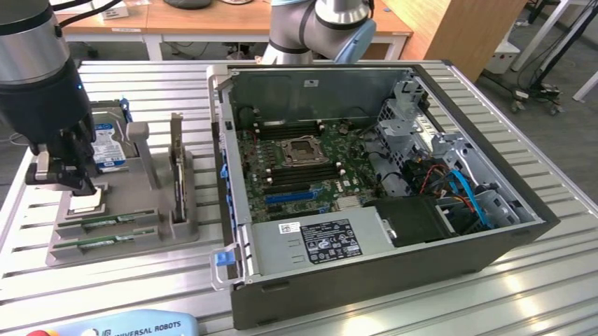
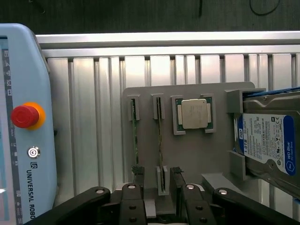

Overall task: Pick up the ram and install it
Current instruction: 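Pick up the ram and move it above insertion slot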

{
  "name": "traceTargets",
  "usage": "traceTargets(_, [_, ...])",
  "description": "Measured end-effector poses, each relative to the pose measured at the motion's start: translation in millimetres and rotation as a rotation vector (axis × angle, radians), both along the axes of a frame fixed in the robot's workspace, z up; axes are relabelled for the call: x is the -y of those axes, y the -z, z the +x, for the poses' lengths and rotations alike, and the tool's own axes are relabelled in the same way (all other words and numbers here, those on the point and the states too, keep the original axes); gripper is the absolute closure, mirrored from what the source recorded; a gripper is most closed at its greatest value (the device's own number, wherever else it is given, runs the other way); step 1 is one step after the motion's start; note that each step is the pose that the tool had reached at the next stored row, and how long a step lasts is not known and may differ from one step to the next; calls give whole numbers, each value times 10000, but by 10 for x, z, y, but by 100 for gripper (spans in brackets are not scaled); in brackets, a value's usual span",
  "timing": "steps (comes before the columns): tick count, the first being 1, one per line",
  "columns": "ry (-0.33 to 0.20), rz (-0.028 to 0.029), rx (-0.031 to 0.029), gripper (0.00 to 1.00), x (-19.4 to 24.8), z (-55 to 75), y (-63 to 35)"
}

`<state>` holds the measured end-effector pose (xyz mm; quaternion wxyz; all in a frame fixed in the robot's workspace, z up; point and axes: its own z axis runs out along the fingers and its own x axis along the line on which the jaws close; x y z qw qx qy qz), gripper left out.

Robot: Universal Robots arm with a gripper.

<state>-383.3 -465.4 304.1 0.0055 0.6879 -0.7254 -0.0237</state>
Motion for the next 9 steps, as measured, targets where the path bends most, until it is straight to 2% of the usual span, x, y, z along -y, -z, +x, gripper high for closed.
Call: traceTargets(9, [0, 0, 0, 64, 1, 0, 22])
